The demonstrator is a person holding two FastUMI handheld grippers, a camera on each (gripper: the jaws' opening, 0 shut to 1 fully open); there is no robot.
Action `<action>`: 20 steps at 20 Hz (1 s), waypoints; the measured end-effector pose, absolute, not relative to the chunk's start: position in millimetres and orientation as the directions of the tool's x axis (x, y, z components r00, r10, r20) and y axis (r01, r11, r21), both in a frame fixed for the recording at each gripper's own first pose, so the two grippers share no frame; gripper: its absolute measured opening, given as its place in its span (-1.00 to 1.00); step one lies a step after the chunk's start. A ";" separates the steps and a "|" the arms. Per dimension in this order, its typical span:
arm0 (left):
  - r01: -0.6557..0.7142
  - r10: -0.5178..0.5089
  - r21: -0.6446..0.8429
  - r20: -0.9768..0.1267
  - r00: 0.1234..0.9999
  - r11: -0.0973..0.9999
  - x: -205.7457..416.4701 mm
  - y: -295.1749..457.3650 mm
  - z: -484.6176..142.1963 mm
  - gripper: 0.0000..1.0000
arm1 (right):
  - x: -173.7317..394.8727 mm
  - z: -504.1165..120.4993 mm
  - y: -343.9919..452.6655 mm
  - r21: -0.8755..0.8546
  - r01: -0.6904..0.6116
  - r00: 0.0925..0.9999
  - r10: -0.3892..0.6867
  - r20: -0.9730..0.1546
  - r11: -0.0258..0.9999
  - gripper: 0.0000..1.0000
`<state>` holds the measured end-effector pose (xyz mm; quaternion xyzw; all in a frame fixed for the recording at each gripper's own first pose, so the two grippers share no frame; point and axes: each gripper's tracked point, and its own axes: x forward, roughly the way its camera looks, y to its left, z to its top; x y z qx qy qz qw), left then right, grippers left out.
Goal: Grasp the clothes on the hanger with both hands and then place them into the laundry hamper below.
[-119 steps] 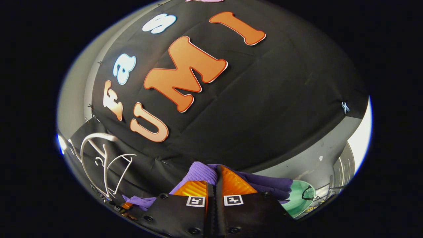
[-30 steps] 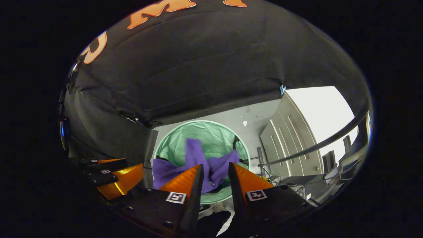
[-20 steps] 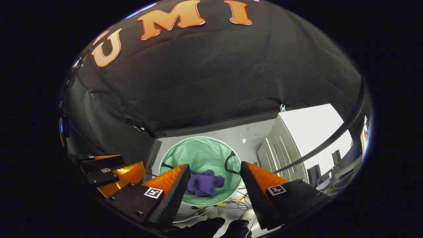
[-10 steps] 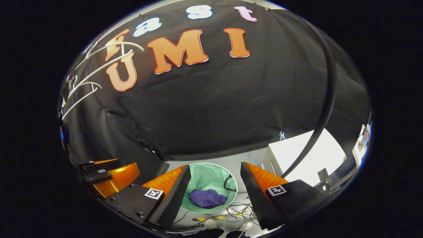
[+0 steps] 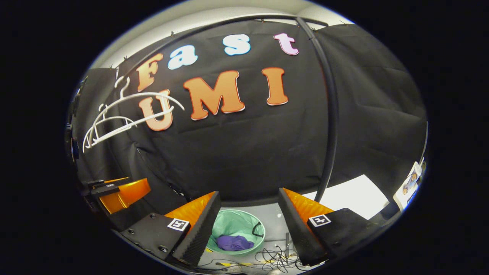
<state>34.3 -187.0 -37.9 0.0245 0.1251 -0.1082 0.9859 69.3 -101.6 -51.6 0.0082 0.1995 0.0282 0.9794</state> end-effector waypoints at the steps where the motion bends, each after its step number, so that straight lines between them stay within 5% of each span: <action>1: 0.214 -0.203 0.023 -0.223 0.953 0.977 30.3 -186.4 -28.9 0.93 | 67.6 -40.1 -106.7 0.019 -0.059 0.928 0.062 -0.367 0.998 0.97; 13: 0.154 -0.153 0.012 -0.059 0.986 0.988 0.1 -178.1 36.3 0.87 | 33.4 52.1 -121.6 -0.001 -0.100 0.979 0.098 -0.181 0.995 0.95; 14: 0.155 -0.155 0.013 -0.055 0.986 0.988 -0.7 -176.0 40.6 0.87 | 34.6 57.1 -120.8 0.000 -0.093 0.981 0.091 -0.169 0.996 0.77; 16: 0.155 -0.154 0.024 -0.043 0.987 0.988 3.7 -166.4 47.9 0.87 | 36.8 70.0 -119.9 -0.002 -0.077 0.988 0.076 -0.132 0.997 0.77; 17: 0.151 -0.150 0.031 -0.037 0.988 0.988 6.2 -160.1 51.3 0.87 | 38.4 74.8 -118.2 -0.002 -0.071 0.991 0.070 -0.118 0.997 1.00; 18: 0.148 -0.147 0.033 -0.029 0.989 0.988 8.8 -154.9 54.8 0.87 | 39.9 76.4 -115.2 -0.005 -0.068 0.992 0.068 -0.110 0.998 0.77; 20: 0.153 -0.152 0.021 -0.015 0.988 0.988 11.9 -148.6 59.3 0.92 | 41.1 78.5 -111.2 -0.005 -0.062 0.994 0.062 -0.093 0.998 0.77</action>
